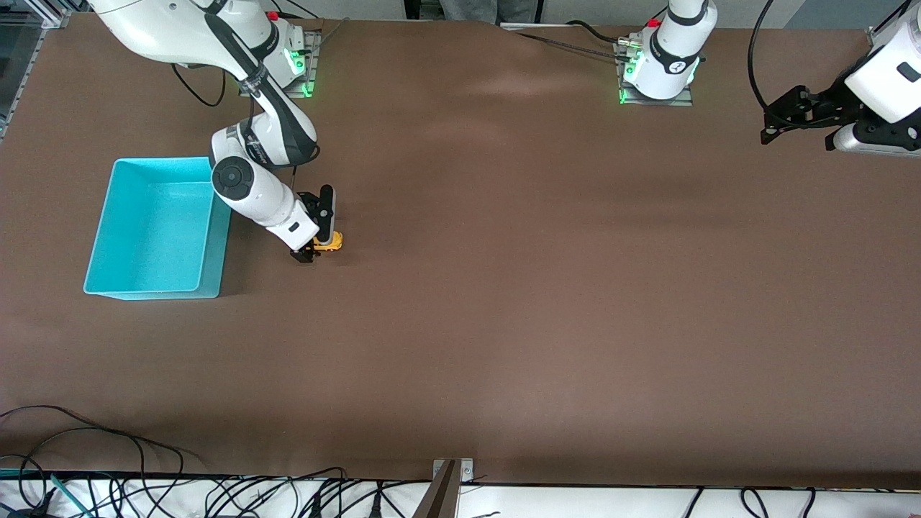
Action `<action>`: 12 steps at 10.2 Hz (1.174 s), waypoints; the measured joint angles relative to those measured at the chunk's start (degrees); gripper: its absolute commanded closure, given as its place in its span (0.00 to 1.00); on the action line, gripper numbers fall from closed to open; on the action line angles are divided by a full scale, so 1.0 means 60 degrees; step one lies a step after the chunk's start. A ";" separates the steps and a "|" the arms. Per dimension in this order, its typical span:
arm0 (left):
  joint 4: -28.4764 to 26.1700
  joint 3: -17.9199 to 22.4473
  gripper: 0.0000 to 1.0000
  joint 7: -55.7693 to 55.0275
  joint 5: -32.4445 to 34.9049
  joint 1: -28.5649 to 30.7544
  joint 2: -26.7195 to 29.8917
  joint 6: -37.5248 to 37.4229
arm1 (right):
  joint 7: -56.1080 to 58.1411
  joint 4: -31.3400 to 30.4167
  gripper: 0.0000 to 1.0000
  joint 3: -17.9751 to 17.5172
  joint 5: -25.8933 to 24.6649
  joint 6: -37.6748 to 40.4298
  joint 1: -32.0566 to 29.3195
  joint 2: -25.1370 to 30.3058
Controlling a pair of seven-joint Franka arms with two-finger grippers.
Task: Wind up and store yellow beetle car
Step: 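Lower the right gripper and grasp the yellow car, then carry the car with the right gripper into the cyan box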
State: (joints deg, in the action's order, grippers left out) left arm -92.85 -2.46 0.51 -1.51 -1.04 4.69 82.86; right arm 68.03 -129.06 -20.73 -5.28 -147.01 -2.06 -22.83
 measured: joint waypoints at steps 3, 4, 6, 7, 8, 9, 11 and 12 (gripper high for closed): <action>0.0005 0.0001 0.00 -0.0009 0.0000 -0.0002 -0.0003 0.0000 | -0.0051 -0.0037 0.26 0.0000 -0.0020 -0.0004 0.0002 0.0001; 0.0005 0.0014 0.00 -0.0013 0.0000 0.0008 -0.0011 -0.0006 | -0.0076 -0.0051 0.60 0.0000 -0.0037 -0.0005 0.0002 0.0001; 0.0005 0.0014 0.00 -0.0014 0.0000 0.0016 -0.0019 -0.0017 | -0.0119 -0.0071 1.00 0.0000 -0.0436 -0.0020 0.0002 0.0001; 0.0005 0.0005 0.00 -0.0014 0.0000 0.0011 -0.0019 -0.0018 | -0.0133 -0.0072 1.00 0.0001 -0.0621 -0.0041 0.0001 0.0004; 0.0005 0.0000 0.00 -0.0014 0.0000 0.0003 -0.0019 -0.0018 | -0.0137 -0.0072 1.00 0.0006 -0.0769 -0.0072 0.0001 0.0022; 0.0005 -0.0002 0.00 -0.0014 0.0000 -0.0001 -0.0019 -0.0018 | -0.0145 -0.0069 1.00 0.0015 -0.0900 -0.0127 -0.0001 0.0050; 0.0008 -0.0010 0.00 -0.0014 0.0000 -0.0009 -0.0019 -0.0019 | -0.0155 -0.0025 1.00 0.0177 -0.0982 0.0077 -0.0009 0.0484; 0.0013 -0.0016 0.00 -0.0014 0.0000 -0.0012 -0.0019 -0.0019 | -0.0155 0.0074 1.00 0.0316 -0.0992 0.0756 -0.0024 0.0899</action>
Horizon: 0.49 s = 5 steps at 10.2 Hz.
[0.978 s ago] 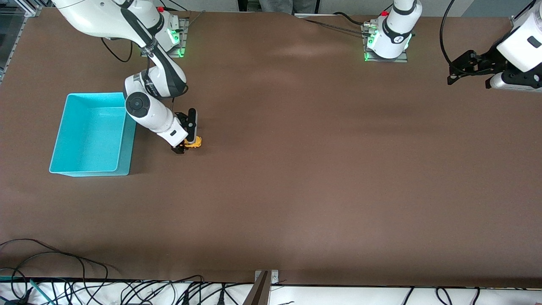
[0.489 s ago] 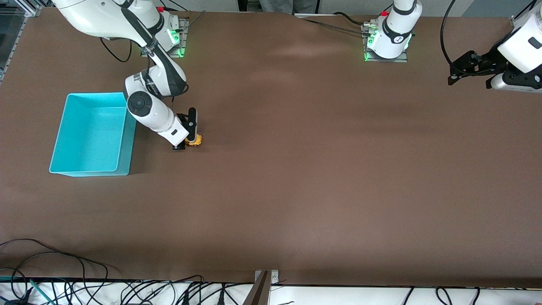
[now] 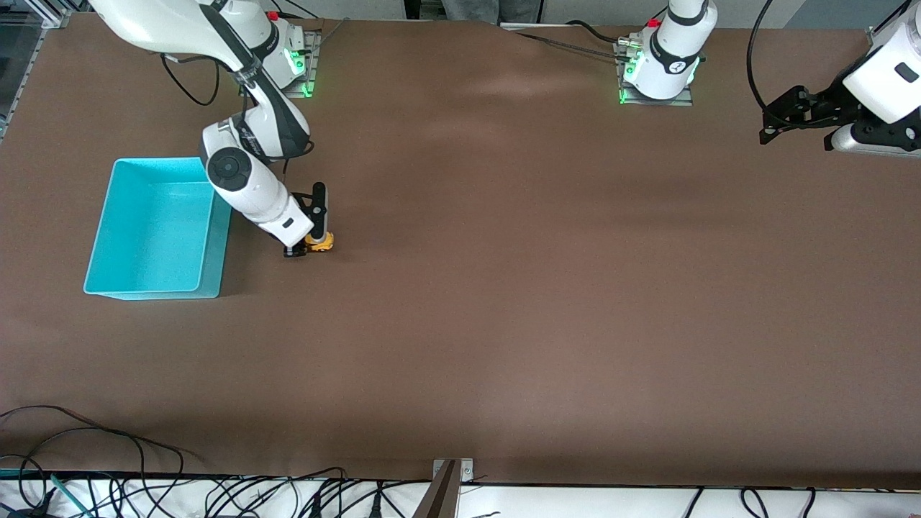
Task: Wind up and store yellow beetle car
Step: 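Carry the car with the right gripper into the cyan box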
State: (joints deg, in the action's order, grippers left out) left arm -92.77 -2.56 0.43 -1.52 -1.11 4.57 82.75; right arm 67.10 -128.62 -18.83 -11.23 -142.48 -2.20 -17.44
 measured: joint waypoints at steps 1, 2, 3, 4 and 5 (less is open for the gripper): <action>0.0004 -0.0011 0.00 0.0000 0.0000 -0.0004 0.0000 0.0000 | 0.0000 0.0162 1.00 0.0128 -0.0004 0.0984 -0.0008 0.0479; 0.0006 -0.0019 0.00 0.0000 0.0000 -0.0007 0.0000 0.0000 | 0.0001 0.0305 1.00 0.0250 -0.0007 0.1875 -0.0011 0.0952; 0.0008 -0.0023 0.00 0.0000 0.0000 -0.0007 0.0000 0.0000 | 0.0002 0.0364 1.00 0.0447 -0.0013 0.2521 -0.0007 0.1435; 0.0009 -0.0026 0.00 0.0000 0.0000 -0.0007 -0.0001 -0.0001 | 0.0012 0.0369 1.00 0.0774 -0.0029 0.2988 -0.0006 0.1892; 0.0010 -0.0026 0.00 0.0000 0.0000 -0.0007 -0.0001 -0.0001 | 0.0143 0.0368 1.00 0.1239 -0.0057 0.3288 -0.0010 0.2295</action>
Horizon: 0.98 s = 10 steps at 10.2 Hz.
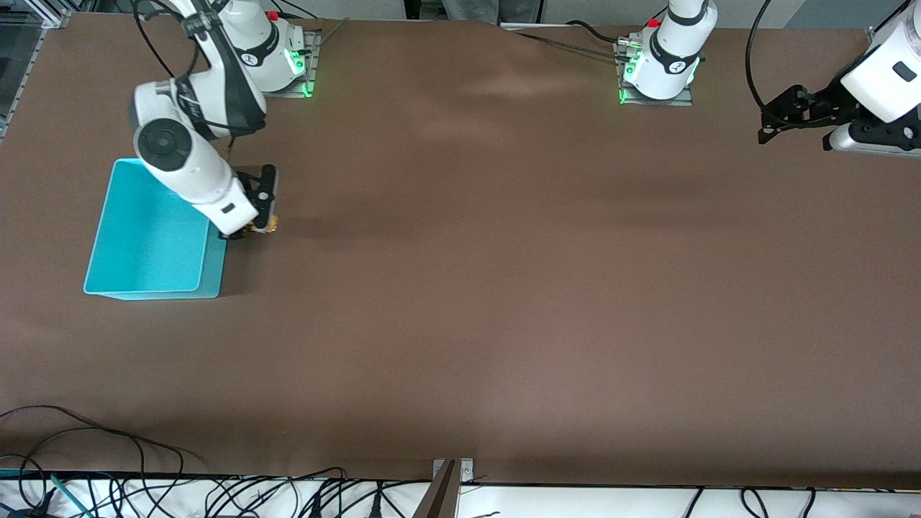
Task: Wind up and store yellow beetle car
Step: 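Carry the car with the right gripper into the cyan box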
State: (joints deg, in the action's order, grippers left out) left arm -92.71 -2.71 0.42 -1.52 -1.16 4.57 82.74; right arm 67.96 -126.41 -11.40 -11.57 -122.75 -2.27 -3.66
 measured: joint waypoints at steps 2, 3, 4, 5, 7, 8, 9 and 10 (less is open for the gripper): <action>0.0001 -0.0005 0.00 0.0000 0.0000 0.0000 -0.0001 -0.0001 | 0.0470 -0.0016 1.00 0.1232 -0.0005 0.0172 -0.0017 0.0514; 0.0002 -0.0006 0.00 0.0000 0.0000 0.0000 -0.0001 -0.0002 | 0.0581 -0.0036 1.00 0.2031 -0.0005 0.0102 -0.0025 0.0598; 0.0002 -0.0011 0.00 0.0000 0.0000 -0.0001 -0.0001 -0.0002 | 0.0771 -0.0051 1.00 0.2782 -0.0005 -0.0143 -0.0059 0.0589; 0.0003 -0.0014 0.00 0.0000 0.0000 -0.0001 -0.0001 -0.0003 | 0.0883 -0.0116 1.00 0.3269 -0.0004 -0.0438 -0.0104 0.0536; 0.0005 -0.0016 0.00 0.0000 0.0000 -0.0001 -0.0002 -0.0009 | 0.0904 -0.0463 1.00 0.3655 0.0011 -0.0993 -0.0105 0.0297; 0.0005 -0.0017 0.00 0.0000 0.0000 -0.0001 -0.0001 -0.0011 | 0.0901 -0.0726 1.00 0.3691 0.0029 -0.1412 -0.0104 0.0146; 0.0006 -0.0025 0.00 0.0000 0.0000 -0.0001 -0.0001 -0.0013 | 0.0898 -0.1038 1.00 0.3700 0.0037 -0.1966 -0.0104 0.0026; 0.0006 -0.0064 0.00 0.0000 0.0000 -0.0001 -0.0001 -0.0014 | 0.0891 -0.1391 1.00 0.3703 0.0041 -0.2549 -0.0102 -0.0066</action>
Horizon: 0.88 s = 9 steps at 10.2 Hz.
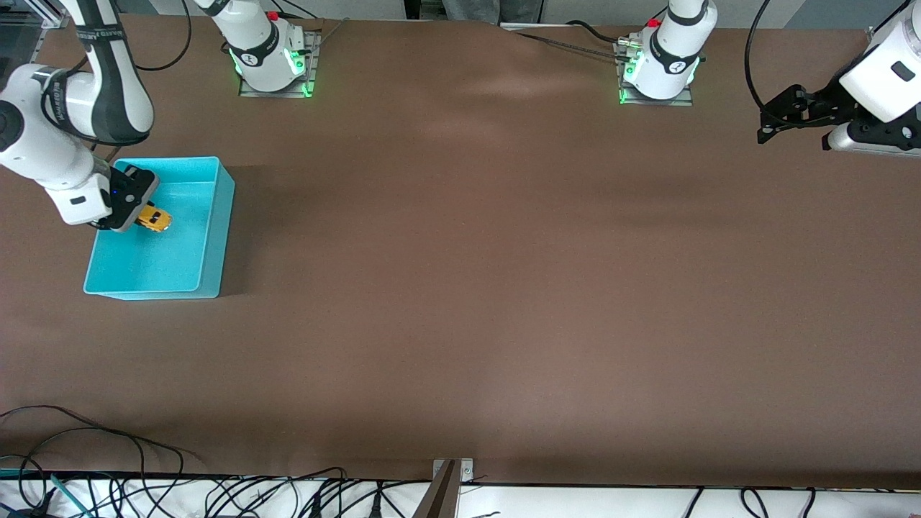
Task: Wind up and store yellow beetle car
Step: 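Carry the car with the right gripper into the cyan box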
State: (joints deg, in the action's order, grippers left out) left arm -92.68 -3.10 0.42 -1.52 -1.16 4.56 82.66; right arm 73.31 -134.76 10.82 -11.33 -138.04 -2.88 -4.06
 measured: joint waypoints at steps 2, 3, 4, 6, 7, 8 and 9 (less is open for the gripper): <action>0.0000 -0.0118 0.00 0.0000 0.0000 -0.0002 0.0000 -0.0001 | -0.0019 -0.0676 1.00 0.0130 0.0001 -0.1208 0.0001 -0.0293; 0.0001 -0.0155 0.00 0.0000 0.0000 -0.0002 0.0000 -0.0003 | -0.0019 -0.0818 1.00 0.0248 0.0001 -0.1605 -0.0001 -0.0540; 0.0002 -0.0182 0.00 0.0000 0.0000 -0.0003 0.0000 -0.0004 | -0.0019 -0.0847 1.00 0.0332 0.0001 -0.1864 -0.0005 -0.0795; 0.0004 -0.0241 0.00 -0.0001 0.0000 -0.0003 0.0000 -0.0004 | -0.0019 -0.0848 1.00 0.0394 0.0002 -0.2316 -0.0055 -0.1218; 0.0005 -0.0266 0.00 -0.0001 0.0000 -0.0003 0.0000 -0.0004 | -0.0021 -0.0848 1.00 0.0399 0.0010 -0.2475 -0.0088 -0.1375; 0.0005 -0.0268 0.00 -0.0005 0.0000 -0.0003 0.0000 -0.0004 | -0.0023 -0.0848 1.00 0.0401 0.0027 -0.2572 -0.0114 -0.1487; 0.0006 -0.0267 0.00 -0.0006 0.0000 -0.0003 0.0000 -0.0004 | -0.0025 -0.0848 1.00 0.0407 0.0031 -0.2612 -0.0132 -0.1536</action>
State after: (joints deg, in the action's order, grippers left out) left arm -92.64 -4.70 0.38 -1.52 -1.18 4.56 82.64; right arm 73.16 -139.85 13.26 -11.14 -153.71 -3.67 -13.27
